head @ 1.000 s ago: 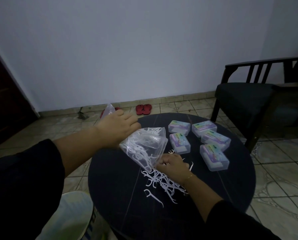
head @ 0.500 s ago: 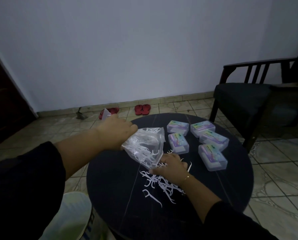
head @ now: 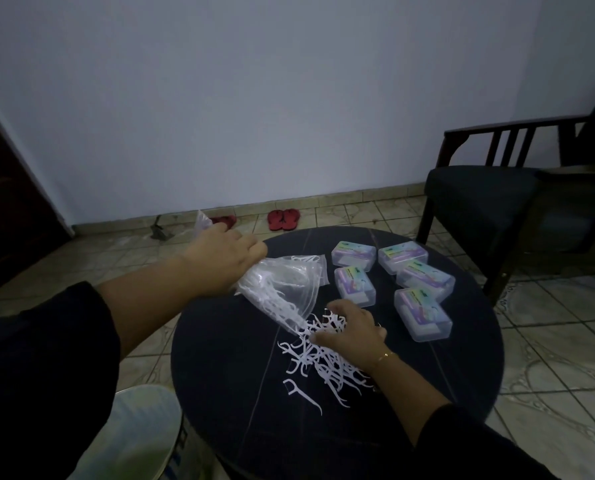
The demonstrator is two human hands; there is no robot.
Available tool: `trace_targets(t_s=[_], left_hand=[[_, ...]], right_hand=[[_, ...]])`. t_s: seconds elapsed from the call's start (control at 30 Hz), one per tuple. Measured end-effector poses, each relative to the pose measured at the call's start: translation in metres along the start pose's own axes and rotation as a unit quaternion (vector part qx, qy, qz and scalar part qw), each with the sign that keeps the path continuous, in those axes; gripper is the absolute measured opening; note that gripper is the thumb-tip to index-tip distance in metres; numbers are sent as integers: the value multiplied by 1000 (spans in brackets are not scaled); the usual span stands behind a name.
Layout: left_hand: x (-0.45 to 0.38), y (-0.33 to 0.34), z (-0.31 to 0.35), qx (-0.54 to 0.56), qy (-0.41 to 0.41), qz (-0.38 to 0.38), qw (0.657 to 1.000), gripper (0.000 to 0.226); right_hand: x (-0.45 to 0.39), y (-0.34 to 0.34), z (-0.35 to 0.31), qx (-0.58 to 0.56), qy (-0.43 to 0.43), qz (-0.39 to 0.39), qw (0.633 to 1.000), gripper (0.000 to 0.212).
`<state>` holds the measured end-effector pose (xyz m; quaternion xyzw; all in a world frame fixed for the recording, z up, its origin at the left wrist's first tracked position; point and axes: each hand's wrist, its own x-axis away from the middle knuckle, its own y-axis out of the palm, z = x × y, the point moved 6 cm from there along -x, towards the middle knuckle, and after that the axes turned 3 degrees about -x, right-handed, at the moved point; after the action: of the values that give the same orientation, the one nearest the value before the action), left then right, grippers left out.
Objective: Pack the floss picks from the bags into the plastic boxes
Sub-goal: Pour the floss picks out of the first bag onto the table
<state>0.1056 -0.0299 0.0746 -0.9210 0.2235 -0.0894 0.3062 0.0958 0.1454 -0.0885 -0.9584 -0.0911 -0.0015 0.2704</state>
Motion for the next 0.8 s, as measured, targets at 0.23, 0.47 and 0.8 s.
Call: trace_targets(t_s=[0.23,0.47,0.8], left_hand=[[0,-6,3,18,4,22,1000,42],[9,8,-15,13,-22,14,1000,48],[12,4,-11,85,-24,15,996,56]], right_hand=[[-3,11,-25,85,-78,-23,993,31],[0,-1,-15,119,-55,-1,991,16],[-5,15,-44,171,-116,-20,978,39]])
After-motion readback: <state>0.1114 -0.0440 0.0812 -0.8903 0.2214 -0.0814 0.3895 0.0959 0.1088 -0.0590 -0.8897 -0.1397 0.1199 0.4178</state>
